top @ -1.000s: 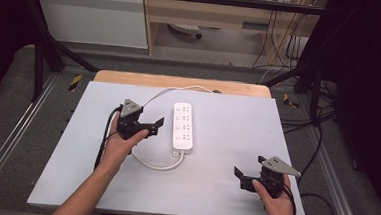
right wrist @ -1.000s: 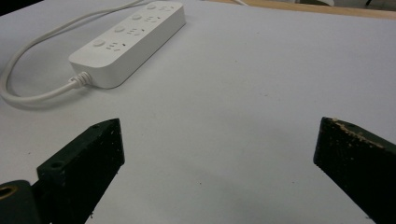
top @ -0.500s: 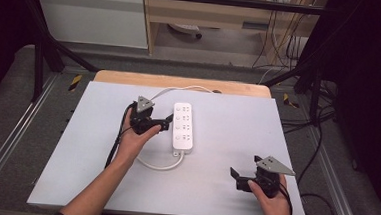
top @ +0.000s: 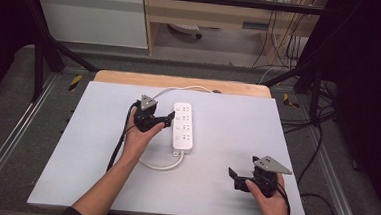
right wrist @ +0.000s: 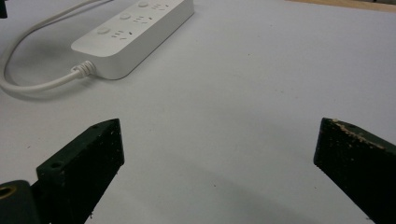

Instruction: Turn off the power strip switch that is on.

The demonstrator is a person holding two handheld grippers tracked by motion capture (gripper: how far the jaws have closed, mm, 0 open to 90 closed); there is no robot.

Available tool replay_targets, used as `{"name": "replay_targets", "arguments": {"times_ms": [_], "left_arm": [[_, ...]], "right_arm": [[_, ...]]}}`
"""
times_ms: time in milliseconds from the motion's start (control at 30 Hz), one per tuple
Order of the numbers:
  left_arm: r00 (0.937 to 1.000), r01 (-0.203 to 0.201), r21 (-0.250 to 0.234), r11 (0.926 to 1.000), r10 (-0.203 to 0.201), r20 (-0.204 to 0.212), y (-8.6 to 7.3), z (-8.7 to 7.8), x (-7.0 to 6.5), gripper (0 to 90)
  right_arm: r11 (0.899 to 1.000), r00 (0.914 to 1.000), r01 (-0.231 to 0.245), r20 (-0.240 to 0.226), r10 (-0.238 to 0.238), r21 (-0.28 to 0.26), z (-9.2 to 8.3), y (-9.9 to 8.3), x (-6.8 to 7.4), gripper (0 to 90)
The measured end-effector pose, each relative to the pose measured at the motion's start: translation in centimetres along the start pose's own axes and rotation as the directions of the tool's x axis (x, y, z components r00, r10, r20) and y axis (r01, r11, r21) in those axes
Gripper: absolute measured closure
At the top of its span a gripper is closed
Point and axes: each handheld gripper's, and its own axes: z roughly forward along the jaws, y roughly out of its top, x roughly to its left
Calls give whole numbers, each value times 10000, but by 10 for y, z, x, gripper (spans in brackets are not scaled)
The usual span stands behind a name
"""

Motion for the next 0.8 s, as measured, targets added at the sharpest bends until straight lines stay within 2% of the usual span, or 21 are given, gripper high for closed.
{"name": "replay_targets", "arguments": {"times_ms": [33,167,267,367,400,533,567,633,733,767,800], "left_arm": [[10000,51,7,10000,-51,-8,0,0,-1,205],[10000,28,-169,9999,-27,32,1,1,-4,321],[9999,-15,-187,9998,17,133,1,2,-5,437],[9993,196,-129,9997,-192,314,0,2,-4,542],[9990,231,-83,9997,-228,388,0,2,-4,608],[9985,-154,-63,9999,158,532,-1,3,-7,679],[9980,-135,-64,9999,139,616,-2,3,-8,690],[9963,-165,47,9999,161,839,-3,5,-8,738],[9958,-351,405,9986,315,863,-7,9,-9,792],[9952,-410,468,9981,367,906,-9,10,-10,831],[9943,-466,470,9978,418,985,-10,10,-12,831]], "right_arm": [[10000,10000,0,0,0,0,0,0,0,23],[10000,10000,-45,-9,45,-45,-1,0,-1,23],[9999,9999,-142,-32,142,-59,-1,0,-1,23],[9999,9999,-131,-60,130,-62,-1,0,-2,23],[9999,9999,-132,-68,132,-53,-1,0,-2,23],[9997,9996,-238,-161,237,-62,-3,1,-2,24],[9998,9997,-209,-162,208,-70,-3,2,-2,24],[9997,9996,-225,-180,223,-72,-3,2,-1,24],[9998,9996,-177,-200,176,-12,-3,2,-2,23],[10000,9998,-84,-199,84,-10,-2,2,-2,22],[10000,9998,-84,-199,84,-10,-2,2,-2,22]]}}
